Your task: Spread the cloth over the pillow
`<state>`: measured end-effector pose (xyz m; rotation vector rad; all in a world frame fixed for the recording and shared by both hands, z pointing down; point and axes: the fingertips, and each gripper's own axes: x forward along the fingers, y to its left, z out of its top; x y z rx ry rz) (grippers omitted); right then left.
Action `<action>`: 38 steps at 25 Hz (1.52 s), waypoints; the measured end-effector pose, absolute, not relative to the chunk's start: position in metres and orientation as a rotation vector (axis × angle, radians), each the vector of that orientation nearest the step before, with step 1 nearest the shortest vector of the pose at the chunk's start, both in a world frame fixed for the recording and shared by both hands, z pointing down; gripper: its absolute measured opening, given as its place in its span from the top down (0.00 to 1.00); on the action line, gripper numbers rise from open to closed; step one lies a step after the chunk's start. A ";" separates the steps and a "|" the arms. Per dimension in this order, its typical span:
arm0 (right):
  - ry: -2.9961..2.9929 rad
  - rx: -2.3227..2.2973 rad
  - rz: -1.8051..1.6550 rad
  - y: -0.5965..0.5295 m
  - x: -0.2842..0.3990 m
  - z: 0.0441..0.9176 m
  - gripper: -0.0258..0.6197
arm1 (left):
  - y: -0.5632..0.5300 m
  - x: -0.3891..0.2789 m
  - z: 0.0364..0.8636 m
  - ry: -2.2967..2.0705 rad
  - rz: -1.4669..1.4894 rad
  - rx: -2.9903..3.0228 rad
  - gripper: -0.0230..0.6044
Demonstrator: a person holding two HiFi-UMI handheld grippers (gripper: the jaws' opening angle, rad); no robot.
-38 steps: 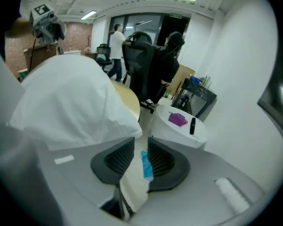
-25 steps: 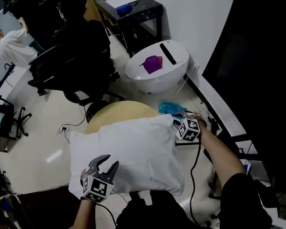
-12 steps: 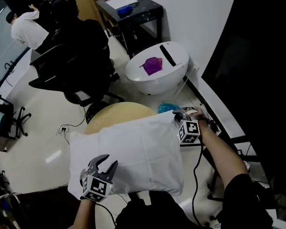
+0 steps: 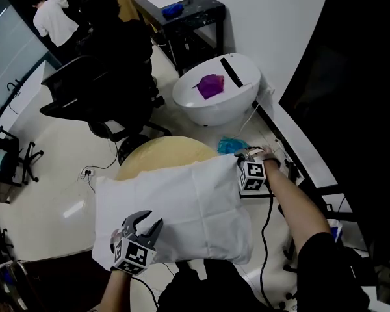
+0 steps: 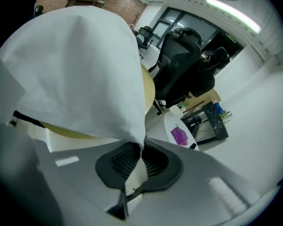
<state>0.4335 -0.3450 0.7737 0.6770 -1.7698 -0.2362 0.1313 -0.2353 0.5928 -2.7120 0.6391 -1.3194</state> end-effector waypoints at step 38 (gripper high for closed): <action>-2.345 1.594 0.114 -0.129 0.197 0.403 0.95 | -0.111 -0.087 0.476 0.629 -1.007 -2.670 0.75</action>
